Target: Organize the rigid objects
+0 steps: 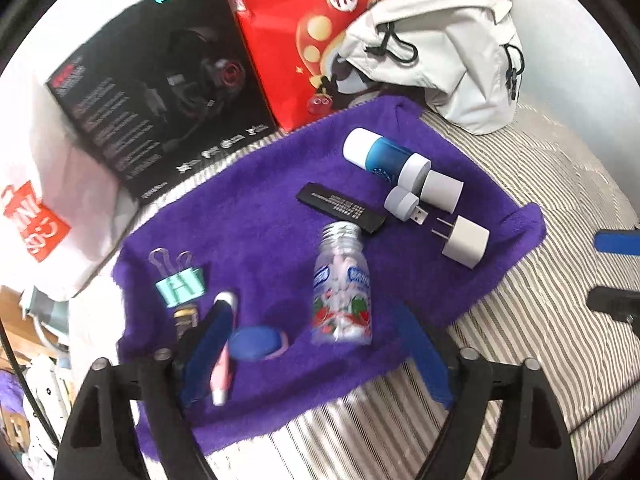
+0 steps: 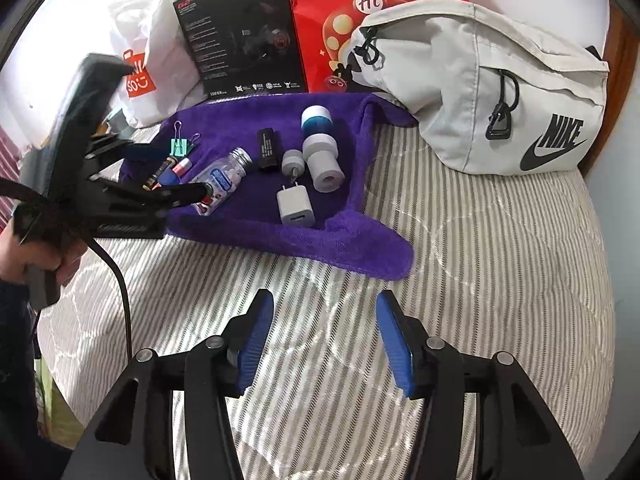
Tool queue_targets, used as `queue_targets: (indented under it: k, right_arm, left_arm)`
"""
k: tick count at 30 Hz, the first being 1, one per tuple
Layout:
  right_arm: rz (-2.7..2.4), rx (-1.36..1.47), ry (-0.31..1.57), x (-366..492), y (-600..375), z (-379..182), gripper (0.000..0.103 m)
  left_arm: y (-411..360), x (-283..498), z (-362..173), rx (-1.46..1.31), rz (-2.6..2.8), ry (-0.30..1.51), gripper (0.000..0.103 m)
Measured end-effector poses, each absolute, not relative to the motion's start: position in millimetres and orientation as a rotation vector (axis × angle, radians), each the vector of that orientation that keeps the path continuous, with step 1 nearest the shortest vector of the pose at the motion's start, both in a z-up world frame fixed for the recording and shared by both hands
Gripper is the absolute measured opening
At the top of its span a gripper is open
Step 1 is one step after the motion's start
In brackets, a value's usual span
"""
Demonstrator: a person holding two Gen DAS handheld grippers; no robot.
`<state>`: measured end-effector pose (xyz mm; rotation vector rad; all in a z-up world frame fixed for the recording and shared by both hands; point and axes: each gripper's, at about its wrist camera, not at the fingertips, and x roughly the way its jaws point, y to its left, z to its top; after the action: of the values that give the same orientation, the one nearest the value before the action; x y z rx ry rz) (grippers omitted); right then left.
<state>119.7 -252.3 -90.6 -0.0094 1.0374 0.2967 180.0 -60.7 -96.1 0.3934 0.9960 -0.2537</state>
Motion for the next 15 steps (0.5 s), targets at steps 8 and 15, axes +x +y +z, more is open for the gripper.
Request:
queue_targets:
  k: [8,15]
  right_arm:
    - [0.285,-0.014,1.007,122.2,-235.4,-82.7,0.068]
    - [0.287,-0.009,0.995,116.3,-218.9,-78.4,0.08]
  left_arm:
    - [-33.6,141.1,-65.6,0.322,-0.226,0.937,0.103]
    - [-5.2,108.9,-60.1,0.167,-0.231,0.948,0.103]
